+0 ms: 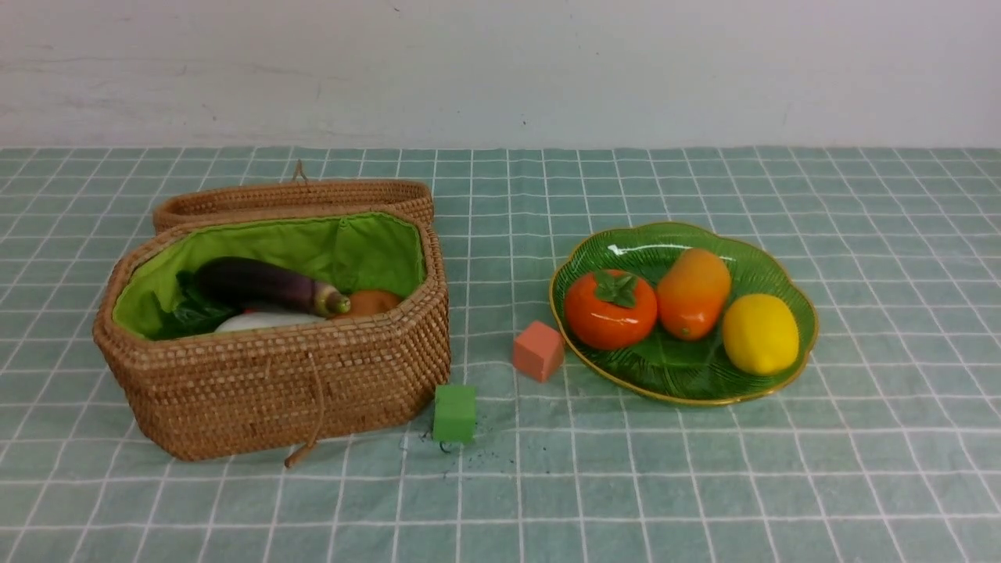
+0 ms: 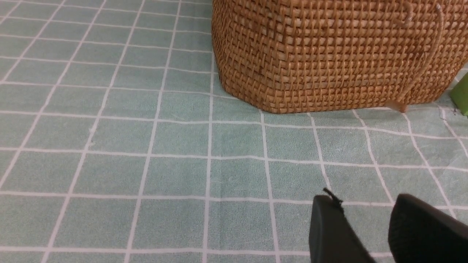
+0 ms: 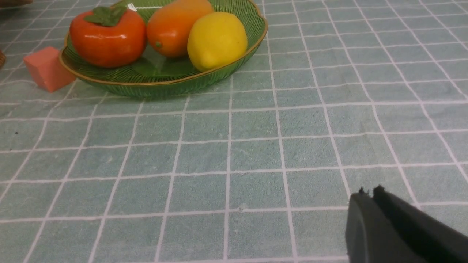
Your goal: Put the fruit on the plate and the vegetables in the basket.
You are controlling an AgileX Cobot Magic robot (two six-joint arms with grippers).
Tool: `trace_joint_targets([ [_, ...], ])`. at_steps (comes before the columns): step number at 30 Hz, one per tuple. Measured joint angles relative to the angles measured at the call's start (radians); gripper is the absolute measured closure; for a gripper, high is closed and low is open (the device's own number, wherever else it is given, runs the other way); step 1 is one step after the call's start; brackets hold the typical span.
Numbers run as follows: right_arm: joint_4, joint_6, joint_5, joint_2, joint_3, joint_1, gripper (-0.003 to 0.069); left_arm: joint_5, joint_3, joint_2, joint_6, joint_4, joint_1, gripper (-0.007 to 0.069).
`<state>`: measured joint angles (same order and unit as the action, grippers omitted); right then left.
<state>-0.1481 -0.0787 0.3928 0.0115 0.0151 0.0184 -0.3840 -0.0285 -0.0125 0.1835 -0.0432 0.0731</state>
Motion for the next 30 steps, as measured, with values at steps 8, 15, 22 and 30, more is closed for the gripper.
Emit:
trace_joint_targets([
  [8,0.0,0.0,-0.001,0.0,0.0,0.0,0.0624,0.0,0.0,0.0,0.0,0.0,0.0,0.0387],
  [15,0.0,0.0,-0.001,0.0,0.0,0.0,0.0617,0.0,0.0,0.0,0.0,0.0,0.0,0.0386],
  [22,0.0,0.0,-0.002,0.0,0.0,0.0,0.0609,0.0,0.0,0.0,0.0,0.0,0.0,0.0386],
  [30,0.0,0.0,-0.002,0.0,0.0,0.0,0.0599,0.0,0.0,0.0,0.0,0.0,0.0,0.0386],
])
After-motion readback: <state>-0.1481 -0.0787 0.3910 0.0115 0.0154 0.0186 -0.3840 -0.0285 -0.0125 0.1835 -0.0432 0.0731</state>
